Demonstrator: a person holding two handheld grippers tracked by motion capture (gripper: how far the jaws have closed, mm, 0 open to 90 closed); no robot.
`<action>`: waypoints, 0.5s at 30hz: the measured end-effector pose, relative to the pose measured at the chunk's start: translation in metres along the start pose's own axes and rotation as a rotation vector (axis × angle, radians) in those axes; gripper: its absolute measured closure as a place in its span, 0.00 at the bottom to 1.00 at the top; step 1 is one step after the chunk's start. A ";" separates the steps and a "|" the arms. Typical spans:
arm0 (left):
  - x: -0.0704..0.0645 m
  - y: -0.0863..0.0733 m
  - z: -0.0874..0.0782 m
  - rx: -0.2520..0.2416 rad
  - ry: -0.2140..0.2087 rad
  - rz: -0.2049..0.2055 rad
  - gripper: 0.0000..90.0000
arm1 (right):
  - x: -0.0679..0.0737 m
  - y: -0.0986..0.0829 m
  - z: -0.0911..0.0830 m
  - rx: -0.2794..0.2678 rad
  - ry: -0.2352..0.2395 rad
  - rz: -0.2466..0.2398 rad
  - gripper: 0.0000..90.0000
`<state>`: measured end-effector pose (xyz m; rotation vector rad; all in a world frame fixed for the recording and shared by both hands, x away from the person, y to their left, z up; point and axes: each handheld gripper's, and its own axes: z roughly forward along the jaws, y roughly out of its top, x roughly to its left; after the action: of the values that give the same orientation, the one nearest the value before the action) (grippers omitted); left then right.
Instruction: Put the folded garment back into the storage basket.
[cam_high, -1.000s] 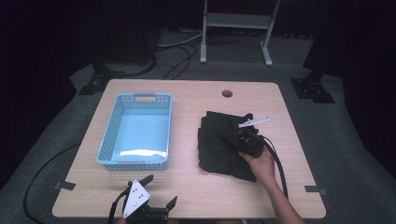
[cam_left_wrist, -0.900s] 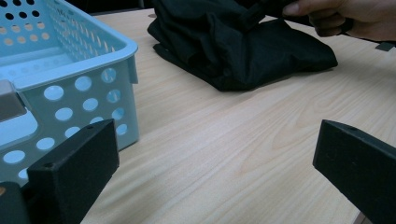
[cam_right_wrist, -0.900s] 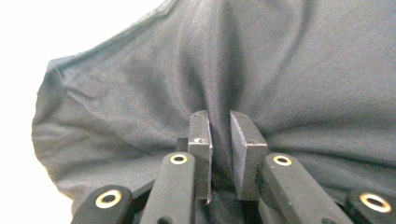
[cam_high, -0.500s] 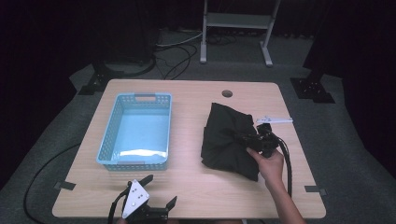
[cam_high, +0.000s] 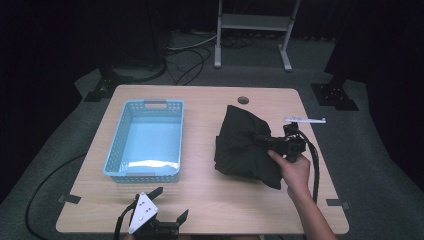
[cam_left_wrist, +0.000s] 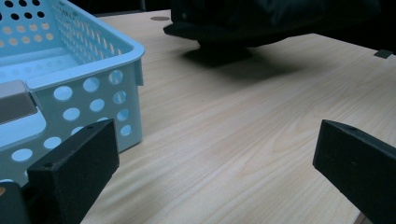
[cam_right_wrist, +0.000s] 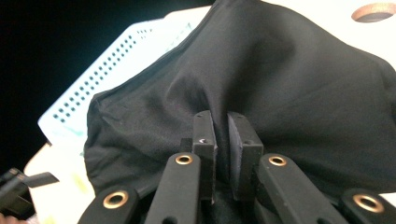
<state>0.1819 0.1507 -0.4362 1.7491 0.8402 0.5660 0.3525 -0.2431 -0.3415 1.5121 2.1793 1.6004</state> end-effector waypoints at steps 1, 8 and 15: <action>0.000 0.000 0.000 -0.001 -0.001 -0.001 0.00 | 0.001 0.002 -0.002 -0.007 0.007 0.010 0.92; 0.000 0.000 0.000 0.002 -0.003 0.002 0.00 | 0.005 0.016 -0.013 -0.056 0.051 0.072 0.93; 0.000 0.000 0.000 0.000 -0.002 0.006 0.00 | 0.016 0.032 -0.019 -0.079 0.073 0.089 0.93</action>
<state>0.1817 0.1507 -0.4358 1.7523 0.8343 0.5682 0.3550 -0.2458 -0.3015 1.5731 2.0840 1.7734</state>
